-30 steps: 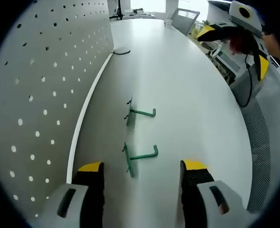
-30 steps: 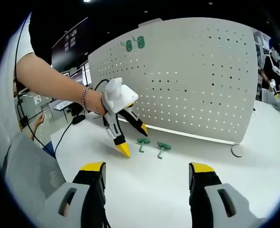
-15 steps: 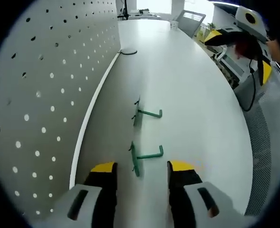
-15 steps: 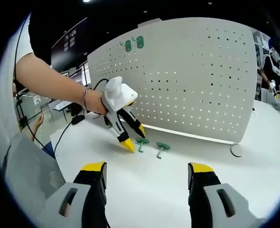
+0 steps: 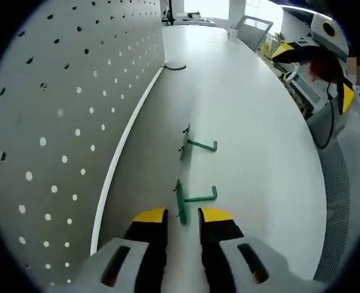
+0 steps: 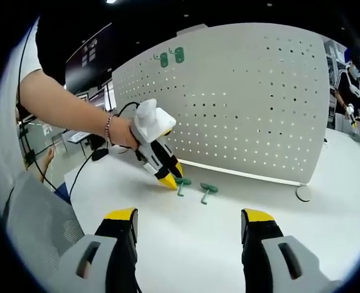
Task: Insert the hook assembly into the mounting plate slot until the hook locks in place.
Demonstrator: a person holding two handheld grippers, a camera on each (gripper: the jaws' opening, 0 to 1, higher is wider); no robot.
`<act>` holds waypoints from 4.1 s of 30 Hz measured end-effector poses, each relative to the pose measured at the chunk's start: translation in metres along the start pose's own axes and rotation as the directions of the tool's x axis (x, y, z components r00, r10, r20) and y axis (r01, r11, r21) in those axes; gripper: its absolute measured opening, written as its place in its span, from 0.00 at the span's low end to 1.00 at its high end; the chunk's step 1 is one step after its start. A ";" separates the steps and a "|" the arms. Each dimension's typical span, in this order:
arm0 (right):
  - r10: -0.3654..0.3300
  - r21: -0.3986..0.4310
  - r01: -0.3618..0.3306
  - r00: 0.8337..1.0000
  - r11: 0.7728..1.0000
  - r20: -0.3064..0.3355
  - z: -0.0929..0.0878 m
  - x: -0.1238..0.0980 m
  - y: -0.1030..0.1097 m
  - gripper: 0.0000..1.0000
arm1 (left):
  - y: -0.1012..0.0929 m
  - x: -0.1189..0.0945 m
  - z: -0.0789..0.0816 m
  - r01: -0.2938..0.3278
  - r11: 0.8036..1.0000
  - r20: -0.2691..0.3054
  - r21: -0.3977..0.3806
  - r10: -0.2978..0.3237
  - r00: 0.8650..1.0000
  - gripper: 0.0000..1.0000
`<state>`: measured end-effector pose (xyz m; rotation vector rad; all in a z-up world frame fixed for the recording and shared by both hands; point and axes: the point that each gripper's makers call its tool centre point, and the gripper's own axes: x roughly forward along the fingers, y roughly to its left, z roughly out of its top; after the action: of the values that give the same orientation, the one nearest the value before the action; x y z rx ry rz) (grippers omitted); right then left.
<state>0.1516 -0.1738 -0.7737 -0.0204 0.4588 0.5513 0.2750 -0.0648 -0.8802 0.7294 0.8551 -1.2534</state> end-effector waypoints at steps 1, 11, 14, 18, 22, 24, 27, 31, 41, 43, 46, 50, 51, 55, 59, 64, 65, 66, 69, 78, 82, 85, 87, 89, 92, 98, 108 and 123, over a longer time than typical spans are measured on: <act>0.000 -0.001 0.000 1.000 1.000 0.001 0.000 0.000 0.000 0.66 | -0.001 0.000 0.000 0.001 1.000 0.003 -0.002 -0.001 1.000 0.20; 0.000 0.005 0.000 1.000 1.000 0.006 0.002 0.000 0.000 0.66 | 0.001 -0.001 -0.001 -0.019 1.000 0.009 -0.015 0.019 1.000 0.11; -0.001 0.007 0.001 1.000 1.000 0.007 0.002 0.000 0.000 0.66 | 0.003 -0.001 -0.001 -0.029 0.999 0.007 -0.017 0.029 1.000 0.08; -0.003 0.007 0.003 1.000 1.000 0.007 0.001 -0.001 0.000 0.66 | 0.004 -0.001 -0.002 -0.036 0.999 0.003 -0.025 0.036 0.999 0.05; -0.003 0.011 0.003 1.000 1.000 0.009 0.002 0.000 -0.001 0.66 | 0.004 -0.001 -0.002 -0.033 0.999 -0.002 -0.031 0.033 0.999 0.03; -0.003 0.011 0.003 1.000 1.000 0.010 0.002 0.000 -0.001 0.65 | 0.004 -0.001 -0.002 -0.033 0.999 -0.002 -0.027 0.033 0.999 0.03; -0.004 0.011 0.004 1.000 1.000 0.010 0.002 0.000 -0.001 0.65 | 0.003 -0.001 -0.002 -0.031 0.999 -0.003 -0.025 0.031 1.000 0.03; -0.003 0.009 0.002 1.000 1.000 0.009 0.002 0.000 -0.001 0.65 | 0.003 -0.001 -0.002 -0.030 0.999 -0.003 -0.023 0.030 1.000 0.03; 0.001 0.010 -0.001 1.000 1.000 0.009 0.002 0.000 0.000 0.66 | 0.003 -0.001 -0.002 -0.029 0.999 0.000 -0.018 0.029 1.000 0.03; 0.001 0.011 -0.001 1.000 1.000 0.010 0.003 0.000 0.000 0.66 | 0.003 -0.002 -0.002 -0.031 0.999 0.005 -0.016 0.031 1.000 0.03; -0.001 0.014 0.001 1.000 1.000 0.010 0.002 0.000 -0.001 0.66 | 0.003 -0.004 0.004 -0.035 0.997 0.065 -0.066 0.040 0.997 0.02; -0.004 0.019 0.004 1.000 1.000 0.013 0.002 0.000 -0.002 0.66 | 0.011 -0.012 0.005 -0.056 0.991 0.109 -0.119 0.069 0.992 0.02; -0.004 0.018 0.004 1.000 1.000 0.012 0.002 0.000 -0.002 0.66 | 0.012 -0.014 0.008 -0.055 0.991 0.132 -0.122 0.071 0.989 0.02; -0.006 0.023 0.005 1.000 1.000 0.018 0.003 0.000 -0.002 0.66 | 0.016 -0.023 0.015 -0.079 0.986 0.181 -0.144 0.105 0.978 0.02; -0.006 0.023 0.005 1.000 1.000 0.020 0.003 -0.001 -0.003 0.66 | 0.017 -0.028 0.021 -0.091 0.982 0.212 -0.164 0.125 0.969 0.02; -0.007 0.025 0.006 1.000 1.000 0.026 0.004 -0.001 -0.003 0.66 | 0.019 -0.037 0.030 -0.117 0.978 0.258 -0.174 0.160 0.953 0.02; -0.007 0.024 0.007 1.000 1.000 0.026 0.005 -0.001 -0.003 0.66 | 0.018 -0.039 0.031 -0.117 0.977 0.265 -0.178 0.162 0.950 0.02; -0.007 0.024 0.007 1.000 1.000 0.027 0.005 -0.001 -0.003 0.66 | 0.018 -0.040 0.033 -0.117 0.976 0.282 -0.185 0.167 0.945 0.02; -0.008 0.025 0.008 1.000 1.000 0.030 0.006 -0.002 -0.003 0.66 | 0.015 -0.042 0.034 -0.122 0.976 0.293 -0.181 0.171 0.941 0.02; -0.008 0.023 0.007 0.999 1.000 0.038 0.007 -0.002 -0.003 0.66 | 0.005 -0.049 0.035 -0.126 0.972 0.344 -0.196 0.188 0.920 0.02; -0.009 0.024 0.008 0.999 1.000 0.044 0.009 -0.002 -0.003 0.66 | 0.004 -0.057 0.037 -0.135 0.969 0.373 -0.209 0.206 0.905 0.02; -0.009 0.023 0.007 0.999 1.000 0.046 0.010 -0.003 -0.003 0.66 | 0.002 -0.062 0.039 -0.141 0.967 0.390 -0.214 0.217 0.895 0.02; -0.008 0.023 0.007 0.999 1.000 0.048 0.010 -0.003 -0.002 0.66 | 0.002 -0.066 0.040 -0.143 0.964 0.403 -0.222 0.225 0.887 0.02; -0.009 0.022 0.008 0.999 1.000 0.051 0.011 -0.003 -0.003 0.66 | 0.001 -0.069 0.041 -0.146 0.963 0.414 -0.226 0.230 0.881 0.02; -0.011 0.019 0.010 0.998 1.000 0.054 0.012 -0.004 -0.003 0.66 | -0.001 -0.074 0.044 -0.147 0.963 0.431 -0.227 0.235 0.871 0.02; -0.013 0.021 0.012 0.998 1.000 0.066 0.016 -0.005 -0.003 0.66 | -0.003 -0.084 0.046 -0.165 0.958 0.454 -0.236 0.258 0.853 0.02; -0.009 0.024 0.007 0.997 1.000 0.081 0.019 -0.007 -0.001 0.67 | -0.010 -0.100 0.046 -0.175 0.947 0.496 -0.270 0.293 0.817 0.02; -0.013 0.029 0.011 0.995 1.000 0.095 0.024 -0.008 -0.001 0.68 | -0.018 -0.123 0.049 -0.197 0.924 0.556 -0.326 0.357 0.750 0.02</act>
<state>0.1558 -0.1752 -0.7490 0.0303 0.3734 0.5315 0.2530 -0.0487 -0.7494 0.2003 0.3331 -0.9891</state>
